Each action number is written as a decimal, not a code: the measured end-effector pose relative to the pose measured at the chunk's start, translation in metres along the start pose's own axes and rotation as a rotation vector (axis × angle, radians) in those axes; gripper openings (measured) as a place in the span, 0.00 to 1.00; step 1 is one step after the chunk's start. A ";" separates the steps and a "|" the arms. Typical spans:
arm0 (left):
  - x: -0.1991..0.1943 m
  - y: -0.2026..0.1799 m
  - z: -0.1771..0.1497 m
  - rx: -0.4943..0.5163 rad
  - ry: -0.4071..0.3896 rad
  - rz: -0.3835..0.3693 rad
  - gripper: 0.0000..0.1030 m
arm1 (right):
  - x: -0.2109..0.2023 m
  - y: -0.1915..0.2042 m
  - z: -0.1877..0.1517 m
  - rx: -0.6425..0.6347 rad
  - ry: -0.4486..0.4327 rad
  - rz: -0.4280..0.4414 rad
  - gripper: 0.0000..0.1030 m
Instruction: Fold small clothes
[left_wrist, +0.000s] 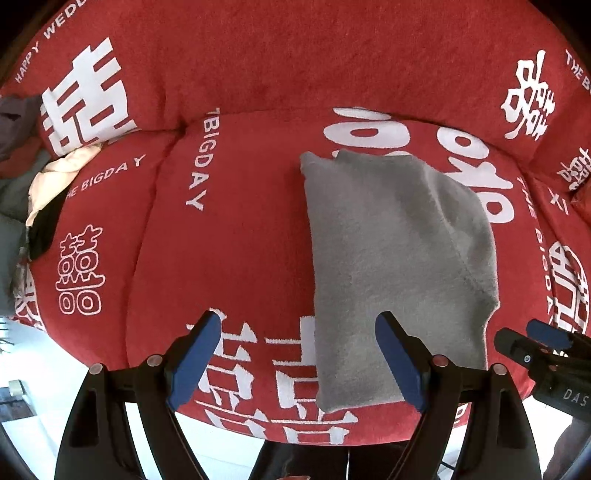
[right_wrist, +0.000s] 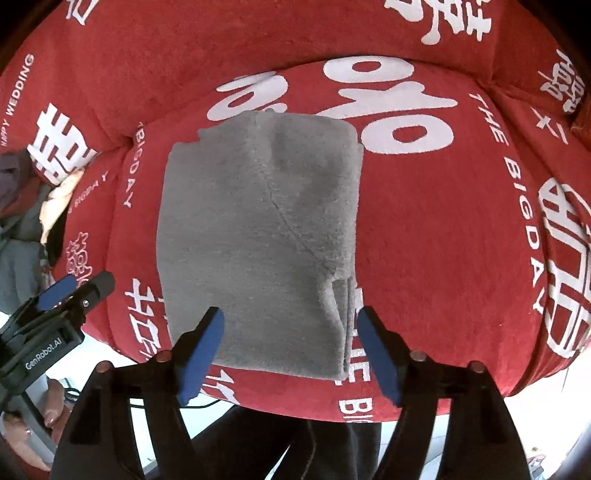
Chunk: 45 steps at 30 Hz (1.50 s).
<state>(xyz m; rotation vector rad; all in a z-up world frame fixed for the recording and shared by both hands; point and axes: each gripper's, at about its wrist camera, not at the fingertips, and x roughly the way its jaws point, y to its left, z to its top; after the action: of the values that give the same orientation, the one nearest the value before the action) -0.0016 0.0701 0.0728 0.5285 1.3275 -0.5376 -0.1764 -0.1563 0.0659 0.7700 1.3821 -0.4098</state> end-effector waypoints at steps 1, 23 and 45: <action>0.001 0.001 -0.001 -0.001 0.007 -0.002 0.84 | 0.000 0.001 0.001 0.001 0.000 -0.007 0.77; 0.012 0.008 -0.005 0.002 0.047 -0.004 1.00 | -0.005 0.015 0.010 0.001 -0.044 -0.122 1.00; 0.011 0.005 -0.013 0.005 0.060 -0.010 1.00 | -0.009 0.016 0.007 -0.013 -0.073 -0.163 1.00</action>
<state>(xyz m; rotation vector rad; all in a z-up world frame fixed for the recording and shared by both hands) -0.0061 0.0813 0.0597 0.5458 1.3868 -0.5373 -0.1619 -0.1515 0.0789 0.6281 1.3825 -0.5506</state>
